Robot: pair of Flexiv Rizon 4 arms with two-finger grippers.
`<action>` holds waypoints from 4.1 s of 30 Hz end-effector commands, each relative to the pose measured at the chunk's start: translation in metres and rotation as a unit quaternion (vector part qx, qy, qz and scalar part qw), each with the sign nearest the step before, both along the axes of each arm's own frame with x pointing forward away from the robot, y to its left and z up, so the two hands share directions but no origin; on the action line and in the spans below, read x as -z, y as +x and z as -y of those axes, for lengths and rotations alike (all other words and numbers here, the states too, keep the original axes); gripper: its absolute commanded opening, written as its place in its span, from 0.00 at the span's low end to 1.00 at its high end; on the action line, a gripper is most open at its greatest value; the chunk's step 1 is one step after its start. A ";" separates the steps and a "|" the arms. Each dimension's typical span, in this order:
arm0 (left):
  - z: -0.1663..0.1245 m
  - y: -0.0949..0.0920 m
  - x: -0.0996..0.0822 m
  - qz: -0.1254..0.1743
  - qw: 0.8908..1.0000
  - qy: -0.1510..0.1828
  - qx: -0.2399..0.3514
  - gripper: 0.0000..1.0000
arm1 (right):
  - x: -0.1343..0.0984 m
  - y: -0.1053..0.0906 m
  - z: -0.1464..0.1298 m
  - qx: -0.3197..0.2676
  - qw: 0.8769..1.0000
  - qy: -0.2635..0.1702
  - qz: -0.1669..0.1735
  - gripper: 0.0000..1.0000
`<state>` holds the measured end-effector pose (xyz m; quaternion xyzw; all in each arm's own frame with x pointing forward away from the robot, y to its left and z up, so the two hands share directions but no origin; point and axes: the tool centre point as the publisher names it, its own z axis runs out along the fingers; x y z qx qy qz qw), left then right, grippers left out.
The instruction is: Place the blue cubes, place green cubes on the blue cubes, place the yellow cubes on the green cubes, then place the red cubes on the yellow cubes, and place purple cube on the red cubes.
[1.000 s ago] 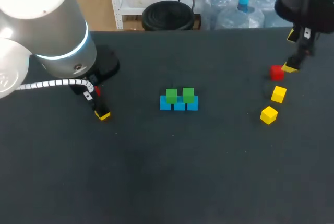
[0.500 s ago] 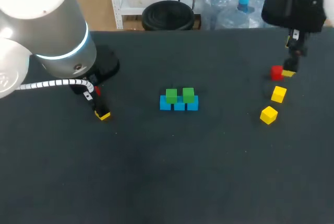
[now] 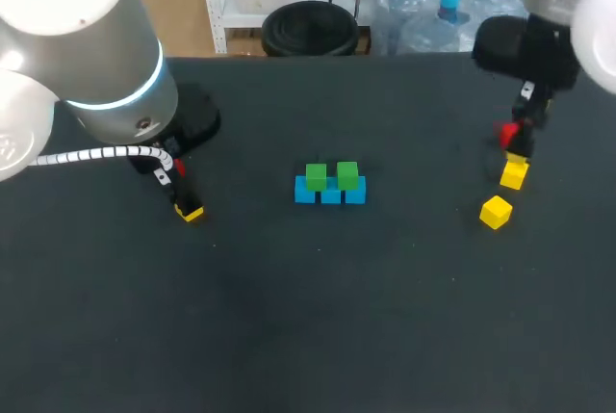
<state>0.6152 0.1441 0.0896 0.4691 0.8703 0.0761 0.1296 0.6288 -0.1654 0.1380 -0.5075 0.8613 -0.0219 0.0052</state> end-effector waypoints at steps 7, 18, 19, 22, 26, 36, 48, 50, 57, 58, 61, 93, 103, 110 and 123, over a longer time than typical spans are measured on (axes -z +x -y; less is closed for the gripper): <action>-0.001 0.001 0.000 -0.002 1.000 -0.001 0.001 1.00 | 0.028 -0.031 0.007 -0.007 0.993 0.072 0.098 1.00; -0.001 0.001 0.000 -0.002 1.000 -0.001 0.001 1.00 | 0.043 -0.017 -0.014 0.041 0.996 0.055 0.049 1.00; -0.001 0.001 0.000 -0.002 1.000 -0.001 0.001 1.00 | 0.044 -0.017 -0.016 0.043 0.996 0.057 0.049 1.00; -0.001 0.001 0.000 -0.002 1.000 -0.001 0.001 1.00 | 0.047 -0.014 -0.025 0.038 0.997 0.055 0.040 1.00; -0.001 0.001 0.000 -0.002 1.000 -0.001 0.001 1.00 | 0.055 -0.009 -0.026 0.039 0.997 0.052 0.029 1.00; -0.001 0.001 0.000 -0.002 1.000 -0.001 0.001 1.00 | 0.081 -0.009 -0.014 0.066 0.996 0.059 0.009 1.00; -0.001 0.001 0.000 -0.002 1.000 -0.001 0.001 1.00 | 0.110 -0.015 -0.012 0.092 0.992 0.085 -0.009 1.00; -0.001 0.001 0.000 -0.002 1.000 -0.001 0.001 1.00 | 0.112 -0.016 -0.012 0.093 0.992 0.083 -0.010 1.00; -0.001 0.001 0.000 -0.002 1.000 -0.001 0.001 1.00 | 0.117 -0.016 -0.017 0.093 0.992 0.078 -0.017 1.00; -0.001 0.001 0.000 -0.002 1.000 -0.001 0.001 1.00 | 0.119 -0.016 -0.018 0.092 0.993 0.077 -0.020 1.00; -0.001 0.001 0.000 -0.002 1.000 -0.001 0.001 1.00 | 0.123 -0.015 -0.019 0.092 0.993 0.074 -0.026 1.00; -0.001 0.001 0.000 -0.002 1.000 -0.001 0.001 1.00 | 0.139 0.000 -0.014 0.111 0.992 0.041 -0.032 0.31; -0.001 0.001 0.000 -0.002 1.000 -0.001 0.001 1.00 | 0.135 0.000 -0.017 0.085 0.995 0.040 -0.027 0.00; -0.001 0.001 0.000 -0.002 1.000 -0.001 0.001 1.00 | 0.118 0.007 -0.031 -0.007 1.000 0.022 -0.006 0.00; -0.001 0.001 0.000 -0.002 1.000 -0.001 0.001 1.00 | 0.065 0.020 -0.075 -0.176 0.981 0.075 0.001 0.00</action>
